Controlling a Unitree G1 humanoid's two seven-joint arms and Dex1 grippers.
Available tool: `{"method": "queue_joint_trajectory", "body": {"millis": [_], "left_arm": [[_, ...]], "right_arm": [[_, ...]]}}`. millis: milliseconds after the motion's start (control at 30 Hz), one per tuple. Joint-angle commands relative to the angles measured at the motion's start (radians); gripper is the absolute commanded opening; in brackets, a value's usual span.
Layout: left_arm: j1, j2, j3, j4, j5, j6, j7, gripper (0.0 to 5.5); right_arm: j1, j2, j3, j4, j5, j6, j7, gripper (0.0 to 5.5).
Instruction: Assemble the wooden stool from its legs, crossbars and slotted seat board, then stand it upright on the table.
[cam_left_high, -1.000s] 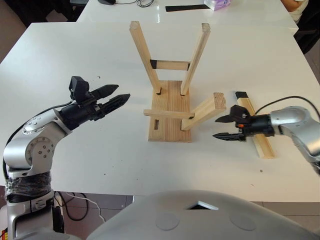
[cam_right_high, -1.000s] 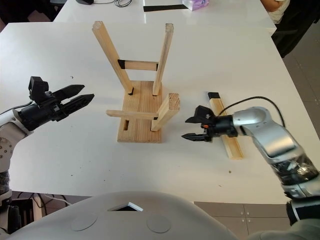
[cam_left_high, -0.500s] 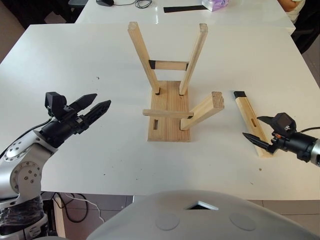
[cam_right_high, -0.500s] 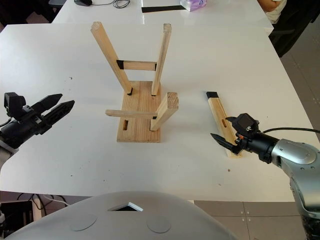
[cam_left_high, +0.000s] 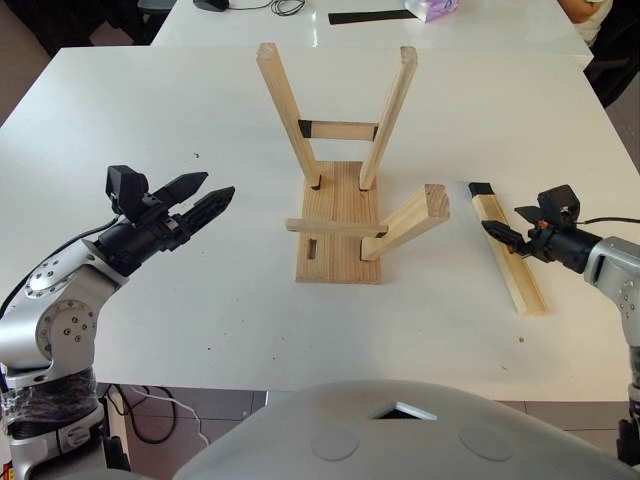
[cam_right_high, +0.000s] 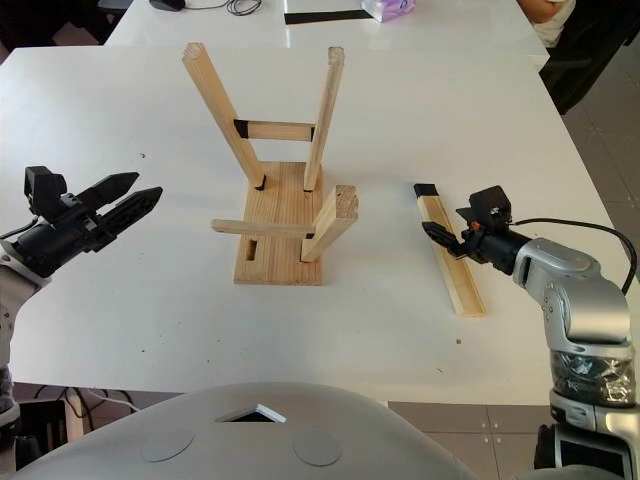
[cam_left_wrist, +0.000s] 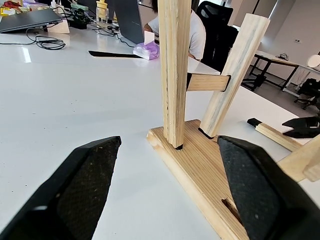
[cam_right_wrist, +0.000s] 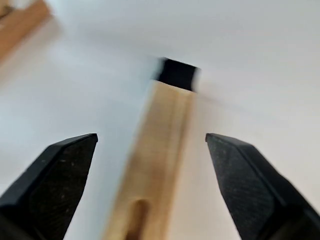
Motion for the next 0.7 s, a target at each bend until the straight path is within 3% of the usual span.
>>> {"method": "queue_joint_trajectory", "body": {"millis": [33,433,567,700], "left_arm": [[-0.02,0.014,-0.022,0.009,0.011,0.003,-0.007,3.59],[-0.095,0.034,-0.073,0.054,0.022,0.01,-0.035,3.59],[-0.107,0.042,-0.083,0.059,0.022,0.015,-0.042,3.59],[-0.135,0.051,-0.101,0.079,0.027,0.02,-0.059,3.59]], "right_arm": [[-0.14,0.025,-0.076,0.142,0.013,-0.012,-0.053,4.0],[-0.262,-0.005,0.208,0.62,-0.431,-0.594,-0.17,4.0],[-0.351,0.076,0.255,0.713,-0.429,-0.669,-0.116,4.0],[-0.327,0.145,0.264,0.552,-0.308,-0.57,0.037,4.0]]}}
